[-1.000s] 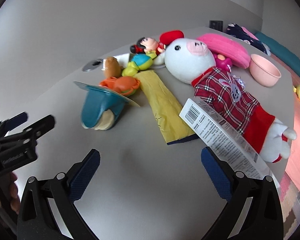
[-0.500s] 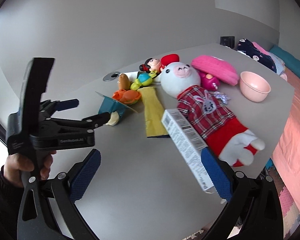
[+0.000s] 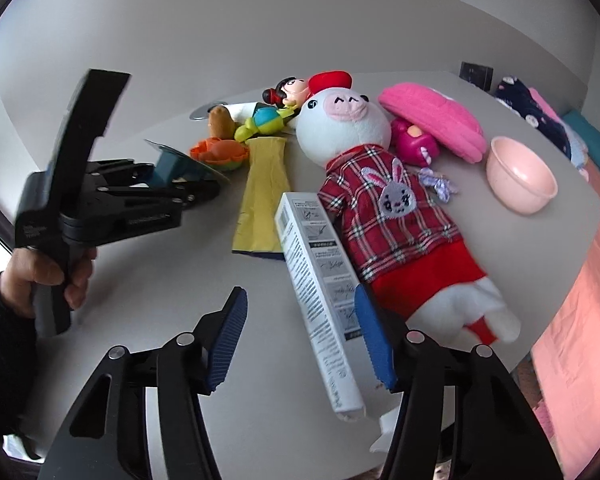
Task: Collect trash
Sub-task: 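Grasp the white product box with the right tool while the left tool grasps the teal cup item, then carry both items over the black trash bin and open both tools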
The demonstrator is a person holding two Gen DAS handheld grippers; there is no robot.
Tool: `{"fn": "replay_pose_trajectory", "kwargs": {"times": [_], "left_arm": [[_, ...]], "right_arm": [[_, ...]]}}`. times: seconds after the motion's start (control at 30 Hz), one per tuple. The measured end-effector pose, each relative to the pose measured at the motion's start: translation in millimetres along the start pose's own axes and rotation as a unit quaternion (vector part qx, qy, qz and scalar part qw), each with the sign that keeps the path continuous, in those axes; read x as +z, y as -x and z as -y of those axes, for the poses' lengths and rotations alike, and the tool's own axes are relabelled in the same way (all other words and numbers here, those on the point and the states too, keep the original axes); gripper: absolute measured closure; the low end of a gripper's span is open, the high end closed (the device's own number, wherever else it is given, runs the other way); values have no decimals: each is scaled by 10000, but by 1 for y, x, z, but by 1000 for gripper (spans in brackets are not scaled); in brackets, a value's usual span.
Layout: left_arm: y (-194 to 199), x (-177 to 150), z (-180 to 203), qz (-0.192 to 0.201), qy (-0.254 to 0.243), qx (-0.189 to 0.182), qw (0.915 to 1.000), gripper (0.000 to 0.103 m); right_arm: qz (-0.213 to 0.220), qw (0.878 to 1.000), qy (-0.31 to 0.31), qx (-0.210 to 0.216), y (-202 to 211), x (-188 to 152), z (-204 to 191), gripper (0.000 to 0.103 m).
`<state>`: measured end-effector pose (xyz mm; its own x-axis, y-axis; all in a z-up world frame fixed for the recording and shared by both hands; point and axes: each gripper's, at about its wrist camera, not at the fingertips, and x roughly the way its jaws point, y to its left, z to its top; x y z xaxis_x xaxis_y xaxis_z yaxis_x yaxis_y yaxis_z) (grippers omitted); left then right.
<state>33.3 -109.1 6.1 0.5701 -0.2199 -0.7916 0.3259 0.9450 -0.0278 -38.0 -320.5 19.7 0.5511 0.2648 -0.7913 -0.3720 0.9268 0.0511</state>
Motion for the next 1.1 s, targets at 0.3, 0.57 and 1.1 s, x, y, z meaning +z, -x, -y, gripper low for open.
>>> {"fn": "replay_pose_trajectory", "kwargs": {"times": [0.3,0.57,1.1], "left_arm": [[13,-5,-21,153,385,-265,9988,60],[46,1,-13,658,164,-62,9977,61],[90,28,50,935,-240,-352,9947,61]], "right_arm": [[-373,9992,32,136,-34,12,8,69],[145,9971,-465,592,-2,11,11,72],[1136,9849,-1186,542,85,-7,65,72]]}}
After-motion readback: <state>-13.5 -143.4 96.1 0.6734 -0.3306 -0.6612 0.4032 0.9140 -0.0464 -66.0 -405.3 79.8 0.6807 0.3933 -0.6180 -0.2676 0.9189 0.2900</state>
